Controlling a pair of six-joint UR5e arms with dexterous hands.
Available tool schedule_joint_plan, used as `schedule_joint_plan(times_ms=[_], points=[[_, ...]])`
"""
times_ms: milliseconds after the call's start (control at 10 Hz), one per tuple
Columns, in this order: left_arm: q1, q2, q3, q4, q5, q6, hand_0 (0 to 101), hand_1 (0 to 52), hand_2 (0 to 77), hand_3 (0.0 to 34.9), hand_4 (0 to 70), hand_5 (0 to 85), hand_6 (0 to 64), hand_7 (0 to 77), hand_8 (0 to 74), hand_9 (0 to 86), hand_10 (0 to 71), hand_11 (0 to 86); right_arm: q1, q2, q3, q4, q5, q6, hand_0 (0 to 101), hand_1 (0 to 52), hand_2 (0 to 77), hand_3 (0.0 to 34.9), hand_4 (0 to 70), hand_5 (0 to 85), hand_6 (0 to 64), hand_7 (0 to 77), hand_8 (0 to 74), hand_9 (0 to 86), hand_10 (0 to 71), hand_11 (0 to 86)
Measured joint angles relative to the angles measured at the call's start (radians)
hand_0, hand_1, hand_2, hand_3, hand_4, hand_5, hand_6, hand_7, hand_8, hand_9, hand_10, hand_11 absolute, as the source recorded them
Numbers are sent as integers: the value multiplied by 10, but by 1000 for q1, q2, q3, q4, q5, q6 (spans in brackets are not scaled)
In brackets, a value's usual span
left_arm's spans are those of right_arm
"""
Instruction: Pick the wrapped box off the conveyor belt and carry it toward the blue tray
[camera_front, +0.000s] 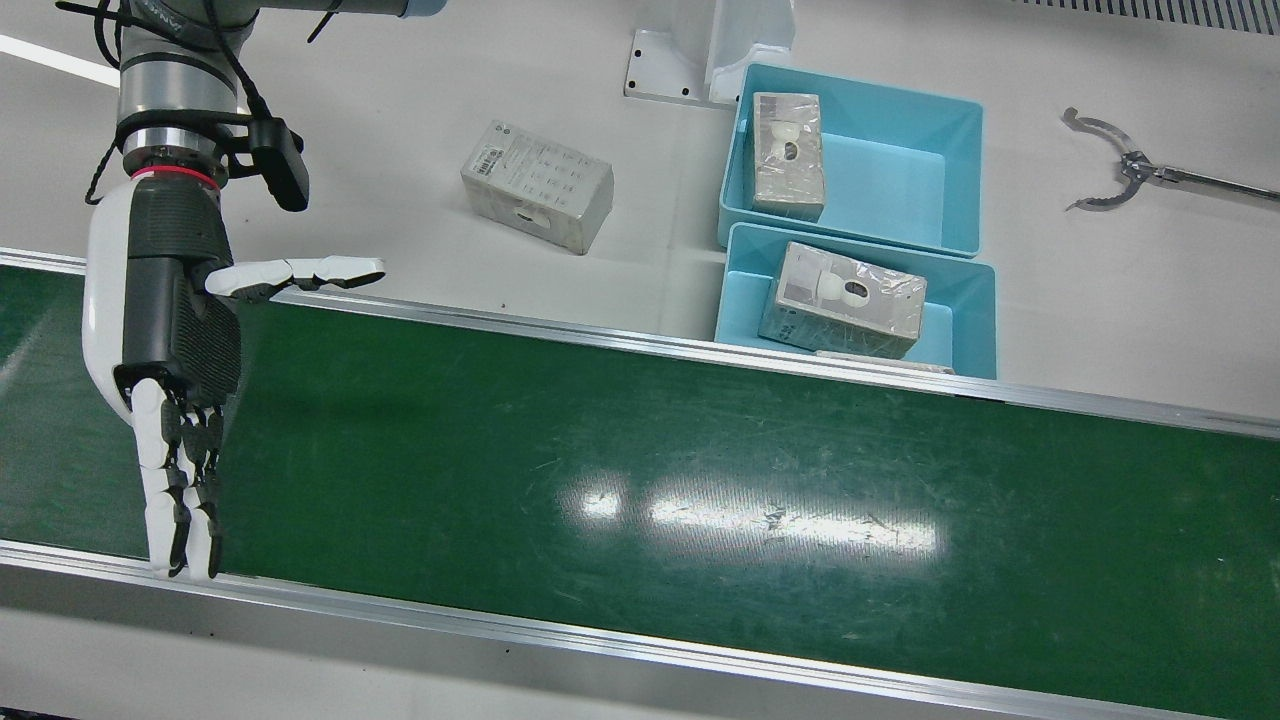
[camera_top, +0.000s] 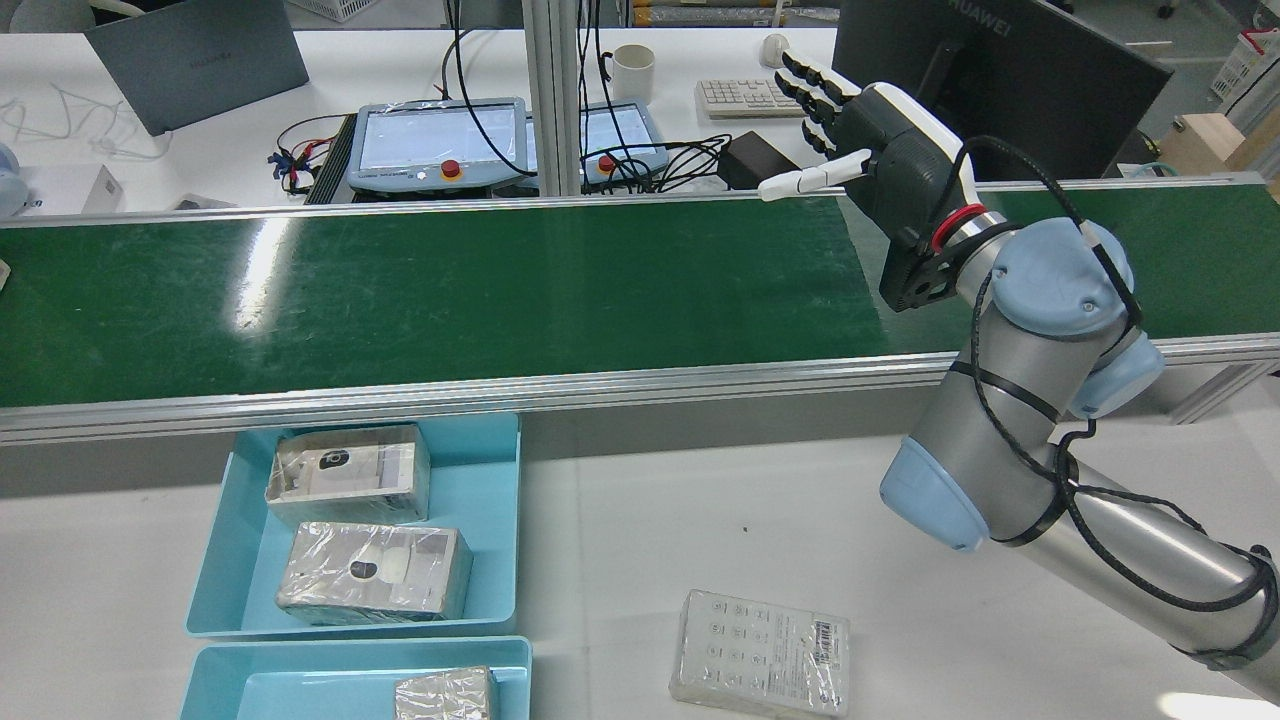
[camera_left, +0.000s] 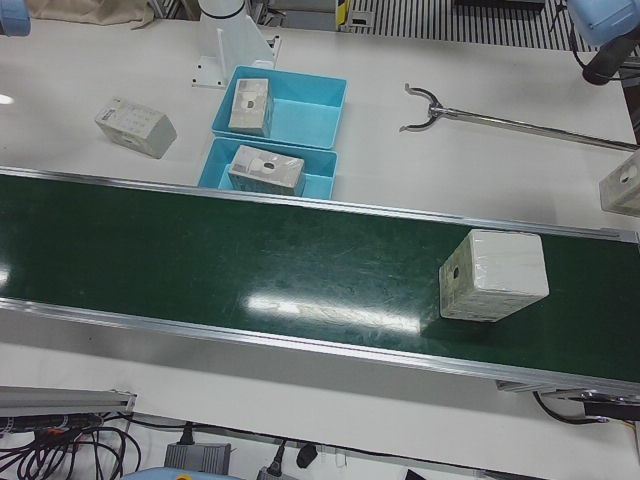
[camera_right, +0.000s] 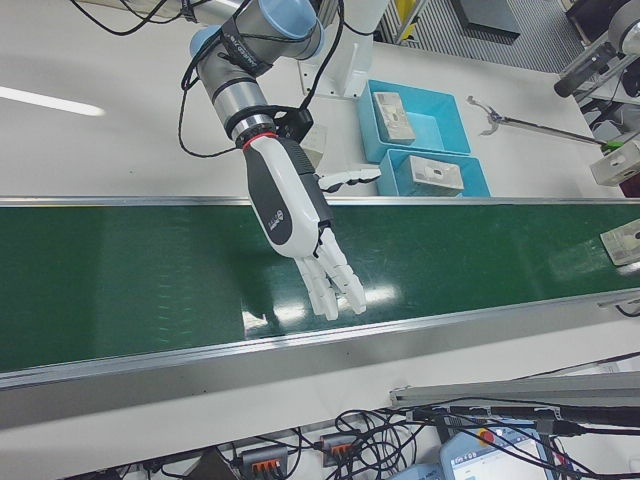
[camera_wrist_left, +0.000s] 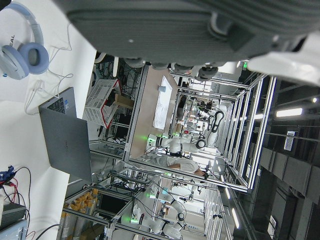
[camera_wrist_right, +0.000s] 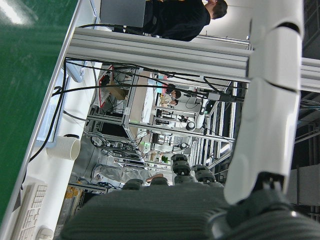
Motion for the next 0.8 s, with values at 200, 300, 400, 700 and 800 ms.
schedule_joint_plan(times_ms=[200, 300, 400, 700, 800], points=[[0, 0, 0, 0, 0, 0, 0, 0, 5, 0, 0, 11, 0, 0, 0, 0, 5, 0, 0, -1, 2, 9, 0, 4, 465, 131, 87, 5, 0, 22, 0, 5, 0, 11, 0, 11], [0, 0, 0, 0, 0, 0, 0, 0, 11, 0, 0, 11, 0, 0, 0, 0, 5, 0, 1, -1, 5, 11, 0, 5, 460, 109, 98, 5, 0, 16, 0, 5, 0, 11, 16, 11], [0, 0, 0, 0, 0, 0, 0, 0, 11, 0, 0, 11, 0, 0, 0, 0, 5, 0, 1, -1, 9, 11, 0, 5, 449, 120, 98, 5, 0, 16, 0, 5, 0, 11, 16, 27], [0, 0, 0, 0, 0, 0, 0, 0, 11, 0, 0, 11, 0, 0, 0, 0, 0, 0, 1, -5, 22, 12, 0, 5, 440, 104, 104, 5, 11, 11, 0, 5, 0, 11, 16, 27], [0, 0, 0, 0, 0, 0, 0, 0, 5, 0, 0, 11, 0, 0, 0, 0, 0, 0, -3, -8, 24, 12, -1, 5, 440, 98, 104, 6, 11, 11, 0, 5, 5, 11, 16, 33]])
